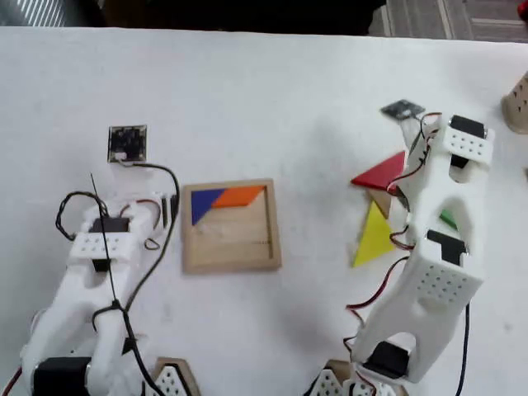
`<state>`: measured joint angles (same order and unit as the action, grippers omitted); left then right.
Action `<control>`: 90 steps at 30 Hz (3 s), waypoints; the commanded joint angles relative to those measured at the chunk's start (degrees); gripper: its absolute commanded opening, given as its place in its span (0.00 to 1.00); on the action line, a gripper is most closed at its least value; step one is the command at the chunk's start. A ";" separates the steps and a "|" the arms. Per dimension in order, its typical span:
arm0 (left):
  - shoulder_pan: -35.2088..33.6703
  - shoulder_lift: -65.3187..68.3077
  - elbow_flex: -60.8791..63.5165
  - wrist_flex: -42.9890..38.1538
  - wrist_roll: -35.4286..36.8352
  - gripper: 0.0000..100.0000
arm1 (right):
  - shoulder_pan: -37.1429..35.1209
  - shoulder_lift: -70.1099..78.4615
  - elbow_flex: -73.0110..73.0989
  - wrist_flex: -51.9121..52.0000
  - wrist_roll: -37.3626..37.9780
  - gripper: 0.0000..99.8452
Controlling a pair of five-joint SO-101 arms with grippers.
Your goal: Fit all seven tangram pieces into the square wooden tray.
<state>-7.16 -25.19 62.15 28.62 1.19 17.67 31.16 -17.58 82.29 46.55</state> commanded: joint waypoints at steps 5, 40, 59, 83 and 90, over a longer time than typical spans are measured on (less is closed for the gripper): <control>-0.13 -2.07 -0.26 -1.23 -0.53 0.20 | -2.07 -0.92 -1.23 -5.93 -26.81 0.19; 1.27 7.69 -7.21 1.32 -0.44 0.20 | 0.57 -15.87 25.67 -27.91 -34.90 0.18; 1.27 7.78 -7.12 1.32 -0.53 0.20 | 0.92 -5.93 17.67 -27.82 -37.27 0.18; 1.27 7.78 -7.12 1.32 -0.53 0.20 | -1.63 -3.74 11.96 -24.66 -45.36 0.19; 1.27 7.78 -7.12 1.32 -0.53 0.20 | -0.75 -1.10 9.05 -22.99 -45.36 0.18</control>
<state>-6.37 -17.19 57.85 29.32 1.19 16.53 30.29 -5.63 57.76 1.45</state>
